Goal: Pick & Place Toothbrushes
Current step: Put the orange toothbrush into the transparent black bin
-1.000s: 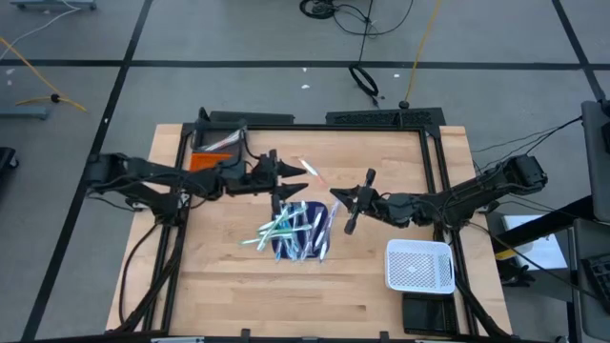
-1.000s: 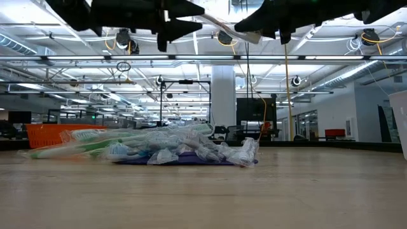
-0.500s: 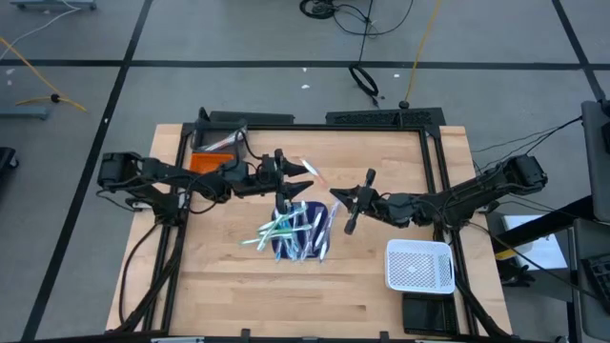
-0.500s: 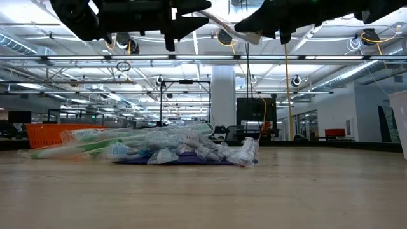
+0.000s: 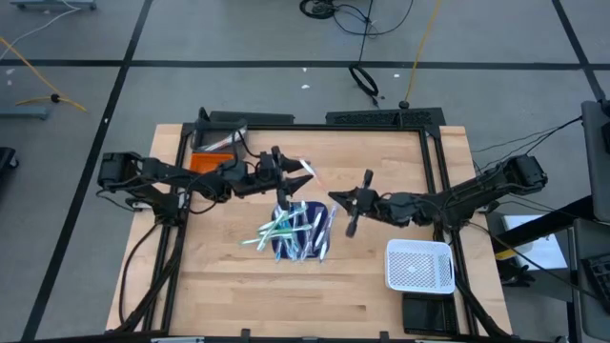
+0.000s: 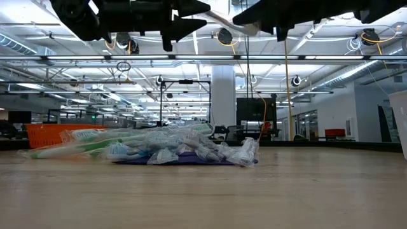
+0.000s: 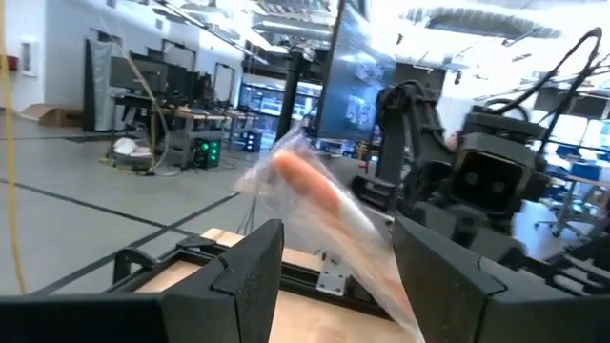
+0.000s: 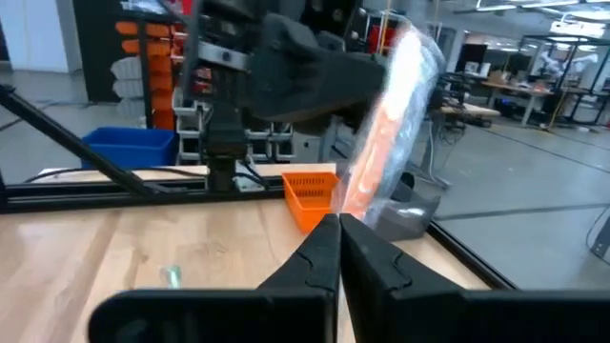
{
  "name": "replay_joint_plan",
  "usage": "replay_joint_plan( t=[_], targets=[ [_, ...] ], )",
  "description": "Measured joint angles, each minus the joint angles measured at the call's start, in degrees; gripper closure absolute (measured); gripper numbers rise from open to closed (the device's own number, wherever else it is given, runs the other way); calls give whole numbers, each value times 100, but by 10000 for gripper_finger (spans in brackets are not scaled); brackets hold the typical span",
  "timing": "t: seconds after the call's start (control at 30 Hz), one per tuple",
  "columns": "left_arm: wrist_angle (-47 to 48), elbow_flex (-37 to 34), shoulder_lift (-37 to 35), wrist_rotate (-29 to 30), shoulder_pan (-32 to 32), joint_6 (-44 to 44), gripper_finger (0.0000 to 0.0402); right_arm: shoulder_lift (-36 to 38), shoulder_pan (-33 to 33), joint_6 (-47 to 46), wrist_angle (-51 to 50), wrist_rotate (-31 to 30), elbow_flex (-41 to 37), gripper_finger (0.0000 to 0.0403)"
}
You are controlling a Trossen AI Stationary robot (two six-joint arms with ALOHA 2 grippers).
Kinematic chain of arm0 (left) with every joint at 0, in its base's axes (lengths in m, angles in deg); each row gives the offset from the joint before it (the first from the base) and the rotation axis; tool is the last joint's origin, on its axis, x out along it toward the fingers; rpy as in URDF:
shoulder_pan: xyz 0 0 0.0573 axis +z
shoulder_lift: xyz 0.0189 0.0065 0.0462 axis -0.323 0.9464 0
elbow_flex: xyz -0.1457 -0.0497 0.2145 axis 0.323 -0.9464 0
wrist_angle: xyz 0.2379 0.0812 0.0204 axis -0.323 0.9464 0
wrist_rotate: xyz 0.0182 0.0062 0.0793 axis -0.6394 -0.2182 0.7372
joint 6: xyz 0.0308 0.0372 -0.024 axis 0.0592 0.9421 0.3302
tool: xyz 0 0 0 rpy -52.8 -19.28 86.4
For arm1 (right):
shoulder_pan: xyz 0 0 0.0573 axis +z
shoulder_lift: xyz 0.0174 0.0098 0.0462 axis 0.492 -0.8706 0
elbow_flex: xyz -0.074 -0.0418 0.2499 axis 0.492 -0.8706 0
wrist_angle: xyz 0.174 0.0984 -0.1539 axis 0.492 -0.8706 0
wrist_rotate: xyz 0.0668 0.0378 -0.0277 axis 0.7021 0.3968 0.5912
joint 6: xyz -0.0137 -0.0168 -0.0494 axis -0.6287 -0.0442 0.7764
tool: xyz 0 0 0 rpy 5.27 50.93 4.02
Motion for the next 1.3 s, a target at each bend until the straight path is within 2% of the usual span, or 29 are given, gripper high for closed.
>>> replay_joint_plan(
  t=[0.27,0.33,0.43,0.57,0.6,0.83,0.93,1.17,1.3],
  targets=[
    [-39,0,0,-100,-11,-33,201,-132,-8,-31,-34,-2,2,403],
    [-37,0,0,-109,-11,-35,212,-194,-32,-44,32,-7,2,403],
    [-33,0,-1,-111,-11,-35,259,-271,-59,-44,76,-15,2,403],
    [-16,0,-2,-310,-11,-39,368,-302,-111,-47,67,-45,1,403],
    [-30,2,-8,-424,-19,-27,382,-304,-131,-47,57,-49,0,403],
    [3,2,-11,-486,-11,-53,393,-304,-198,-48,49,-47,0,401],
    [180,2,-9,-450,-11,-7,393,-304,-201,-36,38,-34,0,389],
    [757,2,-142,-445,182,31,393,-299,-199,31,-50,-263,0,311],
    [1686,2,-632,-262,427,193,393,-299,-199,-153,-292,-330,0,273]
  ],
)
